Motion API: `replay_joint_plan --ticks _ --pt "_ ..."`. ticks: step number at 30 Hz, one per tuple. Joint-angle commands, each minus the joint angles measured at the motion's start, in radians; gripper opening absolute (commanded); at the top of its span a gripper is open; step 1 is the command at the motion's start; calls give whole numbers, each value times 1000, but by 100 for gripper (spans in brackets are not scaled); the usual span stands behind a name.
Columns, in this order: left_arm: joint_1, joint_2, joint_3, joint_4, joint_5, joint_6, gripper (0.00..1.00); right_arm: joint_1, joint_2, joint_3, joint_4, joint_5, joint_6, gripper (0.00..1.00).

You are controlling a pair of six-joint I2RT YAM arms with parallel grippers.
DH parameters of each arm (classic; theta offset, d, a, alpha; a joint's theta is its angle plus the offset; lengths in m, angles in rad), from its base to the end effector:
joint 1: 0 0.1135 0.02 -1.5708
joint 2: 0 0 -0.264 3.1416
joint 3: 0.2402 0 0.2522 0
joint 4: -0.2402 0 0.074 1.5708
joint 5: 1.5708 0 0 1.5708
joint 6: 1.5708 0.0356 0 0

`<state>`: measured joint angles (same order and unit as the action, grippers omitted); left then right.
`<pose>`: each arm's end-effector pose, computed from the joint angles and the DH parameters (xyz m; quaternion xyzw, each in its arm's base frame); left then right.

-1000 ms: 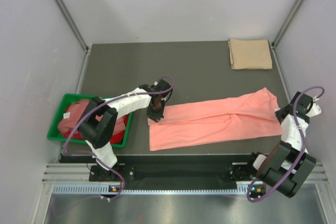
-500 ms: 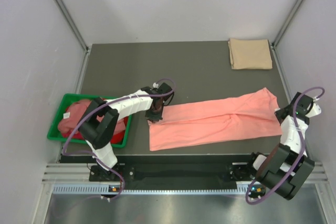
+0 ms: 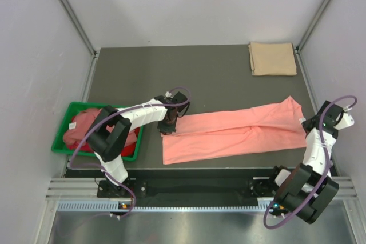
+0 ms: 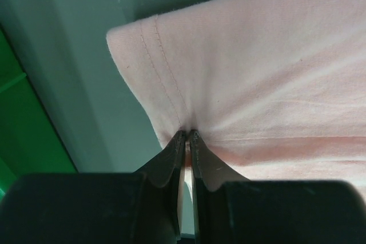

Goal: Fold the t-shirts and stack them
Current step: Fold the tshirt

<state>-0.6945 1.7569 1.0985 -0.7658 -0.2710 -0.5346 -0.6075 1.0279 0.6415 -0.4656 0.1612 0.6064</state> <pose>0.2482 -0.1944 0.1634 0.0691 0.9858 0.0682 0.1370 0.1650 -0.1217 0.2207 0.5555 0.7503 -0.0756 0.3505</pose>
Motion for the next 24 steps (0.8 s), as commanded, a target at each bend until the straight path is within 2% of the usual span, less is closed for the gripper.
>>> replay_joint_plan --ticks 1,7,12,15,18,21,24 --pt "7 30 -20 -26 -31 -15 12 -18 -43 5 16 70 6 0" --pt "6 23 -3 -50 -7 -15 13 -18 -3 -26 53 54 -7 1" --pt "-7 -14 133 -170 -22 -2 17 -18 43 49 -30 1 -28 21" --pt "-8 -49 194 -220 -24 7 19 -15 35 93 -64 -11 -34 26" --pt "-8 -65 267 -195 28 33 20 6 8 98 -51 -48 -37 27" --pt "-7 -36 291 -116 99 65 20 38 -6 60 48 -188 -60 27" --pt "13 44 323 -102 72 68 20 118 59 69 137 -340 -79 27"
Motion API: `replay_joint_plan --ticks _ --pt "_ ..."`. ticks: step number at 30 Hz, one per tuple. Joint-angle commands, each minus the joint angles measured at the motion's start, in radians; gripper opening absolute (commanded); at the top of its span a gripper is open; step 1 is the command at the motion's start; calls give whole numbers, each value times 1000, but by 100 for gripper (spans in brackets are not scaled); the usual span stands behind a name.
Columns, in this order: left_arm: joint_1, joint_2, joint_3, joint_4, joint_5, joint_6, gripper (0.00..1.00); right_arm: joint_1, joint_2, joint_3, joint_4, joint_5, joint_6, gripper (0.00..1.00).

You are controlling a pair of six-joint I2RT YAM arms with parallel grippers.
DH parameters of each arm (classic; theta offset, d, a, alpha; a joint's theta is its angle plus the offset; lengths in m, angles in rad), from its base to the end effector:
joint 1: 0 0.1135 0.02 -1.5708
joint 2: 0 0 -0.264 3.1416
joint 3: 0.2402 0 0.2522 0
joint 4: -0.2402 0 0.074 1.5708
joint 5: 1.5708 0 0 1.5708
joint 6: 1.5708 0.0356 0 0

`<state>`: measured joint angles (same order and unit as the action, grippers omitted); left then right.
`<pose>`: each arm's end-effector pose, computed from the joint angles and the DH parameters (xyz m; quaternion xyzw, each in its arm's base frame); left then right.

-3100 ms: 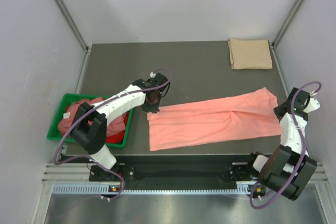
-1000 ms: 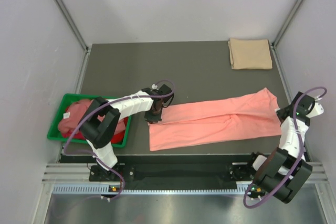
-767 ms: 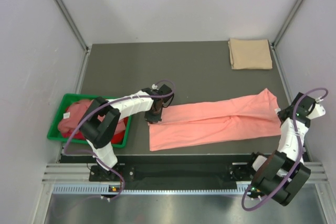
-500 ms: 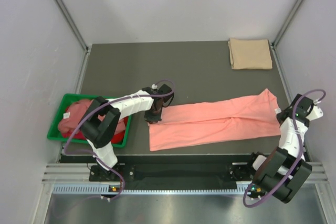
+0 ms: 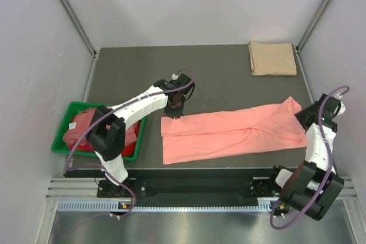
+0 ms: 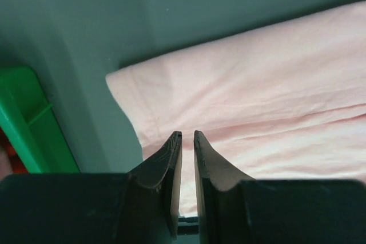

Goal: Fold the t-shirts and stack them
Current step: Fold the tshirt

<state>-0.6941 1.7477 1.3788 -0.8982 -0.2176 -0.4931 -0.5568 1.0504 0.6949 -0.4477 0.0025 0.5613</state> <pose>0.2732 -0.2174 0.2372 0.0823 0.9793 0.0049 0.1847 0.1828 -0.1139 0.2347 0.4922 0.7858 -0.0003 0.3744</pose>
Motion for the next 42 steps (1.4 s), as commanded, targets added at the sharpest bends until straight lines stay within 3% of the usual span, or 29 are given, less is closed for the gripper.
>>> replay_joint_plan --ticks 1,6,12,16,23,32,42 --pt "24 74 52 30 17 28 19 101 95 46 133 -196 -40 27" --pt "65 170 68 73 12 30 18 316 296 181 139 -136 -101 27" --pt "122 271 48 61 -112 -15 18 328 486 210 222 -35 -107 25" --pt "156 282 -4 82 -112 -39 18 324 578 235 237 53 -112 25" --pt "168 266 26 67 -94 -22 18 322 631 242 305 106 -90 25" --pt "200 237 66 59 -37 -21 18 324 678 287 261 137 -55 23" --pt "212 130 118 -24 -23 102 31 327 669 416 136 99 -86 25"
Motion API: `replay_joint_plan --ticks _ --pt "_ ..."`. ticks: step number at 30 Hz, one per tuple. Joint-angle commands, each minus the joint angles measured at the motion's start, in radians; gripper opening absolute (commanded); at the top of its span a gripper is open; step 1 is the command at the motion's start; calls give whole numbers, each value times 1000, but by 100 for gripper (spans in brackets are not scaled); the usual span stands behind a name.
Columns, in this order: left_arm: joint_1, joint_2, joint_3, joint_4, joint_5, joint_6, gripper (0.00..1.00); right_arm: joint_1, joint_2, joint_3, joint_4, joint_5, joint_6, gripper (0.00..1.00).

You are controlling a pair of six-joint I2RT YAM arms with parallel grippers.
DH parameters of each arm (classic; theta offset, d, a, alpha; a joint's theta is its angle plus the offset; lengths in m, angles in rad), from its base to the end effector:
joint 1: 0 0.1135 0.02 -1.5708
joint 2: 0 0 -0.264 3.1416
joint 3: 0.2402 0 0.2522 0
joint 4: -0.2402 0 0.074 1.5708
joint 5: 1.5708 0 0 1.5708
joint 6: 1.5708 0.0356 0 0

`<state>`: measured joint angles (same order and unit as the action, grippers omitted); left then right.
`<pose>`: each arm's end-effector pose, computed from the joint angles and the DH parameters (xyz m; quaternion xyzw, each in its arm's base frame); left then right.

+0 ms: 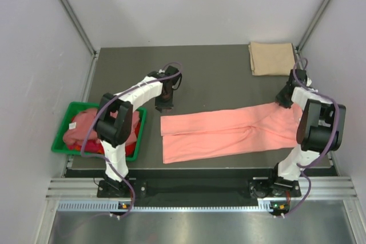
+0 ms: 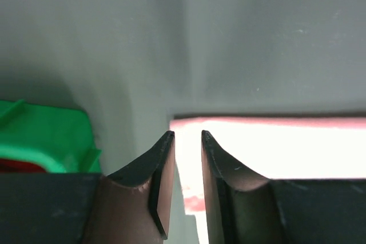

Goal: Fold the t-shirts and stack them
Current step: Fold the tshirt

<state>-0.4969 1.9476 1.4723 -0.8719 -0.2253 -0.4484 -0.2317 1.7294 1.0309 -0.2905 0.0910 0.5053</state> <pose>0.3436 -0.1773 0.1942 0.0114 0.9875 0.0490 0.1496 0.3380 -0.0831 0.1712 0.3569 0.8880 -0.0041 0.2898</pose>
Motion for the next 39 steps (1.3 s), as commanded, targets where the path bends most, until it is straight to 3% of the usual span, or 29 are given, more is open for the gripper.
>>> replay_joint_plan --ticks 1,8,14,22,28,29,30,33,39 --pt "24 -76 16 -47 -2 62 31 0 -20 95 -48 7 -40 27" --pt "38 -79 -76 -1 92 80 35 -17 -2 239 -202 56 -132 34" --pt "38 -58 -102 24 90 100 37 -61 91 352 -286 18 -185 37" --pt "38 -6 -104 28 63 114 37 -96 154 376 -315 121 -214 39" --pt "38 27 -84 30 63 103 20 -126 209 373 -277 110 -228 39" --pt "38 31 -79 27 61 102 10 -126 219 376 -273 108 -225 38" --pt "38 40 -76 24 58 97 7 -126 237 377 -271 108 -226 38" --pt "38 53 -63 13 47 86 0 -126 249 359 -250 107 -220 33" --pt "38 74 -15 -12 -11 66 0 -127 275 348 -184 82 -203 2"
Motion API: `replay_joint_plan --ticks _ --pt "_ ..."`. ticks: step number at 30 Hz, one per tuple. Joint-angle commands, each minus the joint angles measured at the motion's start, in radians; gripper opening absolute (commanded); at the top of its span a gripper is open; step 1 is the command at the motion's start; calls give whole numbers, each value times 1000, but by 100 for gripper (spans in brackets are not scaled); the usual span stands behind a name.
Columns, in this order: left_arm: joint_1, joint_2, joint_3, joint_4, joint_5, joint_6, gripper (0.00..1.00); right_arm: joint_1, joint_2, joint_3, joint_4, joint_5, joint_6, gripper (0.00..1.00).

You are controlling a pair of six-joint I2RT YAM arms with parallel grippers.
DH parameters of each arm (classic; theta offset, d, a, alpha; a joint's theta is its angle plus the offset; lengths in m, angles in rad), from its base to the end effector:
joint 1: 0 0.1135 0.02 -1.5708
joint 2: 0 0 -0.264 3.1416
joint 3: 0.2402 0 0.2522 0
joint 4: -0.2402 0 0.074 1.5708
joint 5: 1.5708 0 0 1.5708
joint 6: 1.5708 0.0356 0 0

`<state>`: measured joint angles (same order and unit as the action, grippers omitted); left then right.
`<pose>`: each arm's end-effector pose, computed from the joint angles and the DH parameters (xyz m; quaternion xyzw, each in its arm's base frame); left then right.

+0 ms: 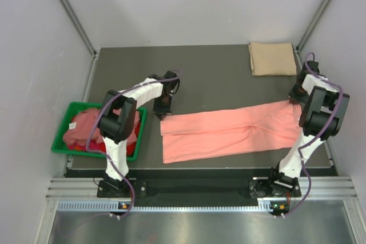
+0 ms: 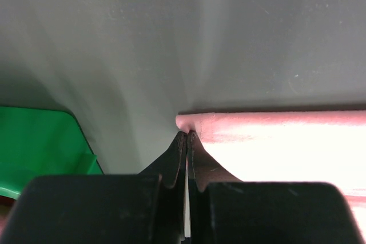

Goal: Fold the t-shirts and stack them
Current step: Fold the tshirt

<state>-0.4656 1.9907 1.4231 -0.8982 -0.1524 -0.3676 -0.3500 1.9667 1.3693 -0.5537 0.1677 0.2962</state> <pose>0.3401 -0.1648 0.1649 0.0448 0.9947 0.0483 0.0786 0.3761 -0.1436 0.1693 0.3260 0.9187 -0.0875 0.2053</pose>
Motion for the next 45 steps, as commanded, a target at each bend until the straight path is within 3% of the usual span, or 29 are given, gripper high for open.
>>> replay_joint_plan --ticks 1,13,23,25,26,27,30,33,45 --pt "7 37 54 15 -90 -14 0 -9 44 10 86 -3 9 0" --pt "39 175 253 -44 -185 -33 0 -9 95 45 176 -74 96 0" --pt "84 272 434 -97 -150 -4 0 -6 153 165 160 -114 146 0" --pt "82 235 428 -90 -101 -5 2 -3 138 165 143 -111 120 7" --pt "76 217 404 -84 -61 -5 13 -4 111 159 126 -103 115 11" --pt "74 200 390 -71 -43 -7 18 -4 97 157 114 -77 110 21" --pt "67 146 346 -77 13 -7 27 -12 60 195 16 -39 90 32" --pt "56 85 289 -74 2 -7 33 -9 -5 188 -47 -5 77 36" --pt "-77 -89 169 1 85 41 33 75 -299 -73 -58 -45 32 45"
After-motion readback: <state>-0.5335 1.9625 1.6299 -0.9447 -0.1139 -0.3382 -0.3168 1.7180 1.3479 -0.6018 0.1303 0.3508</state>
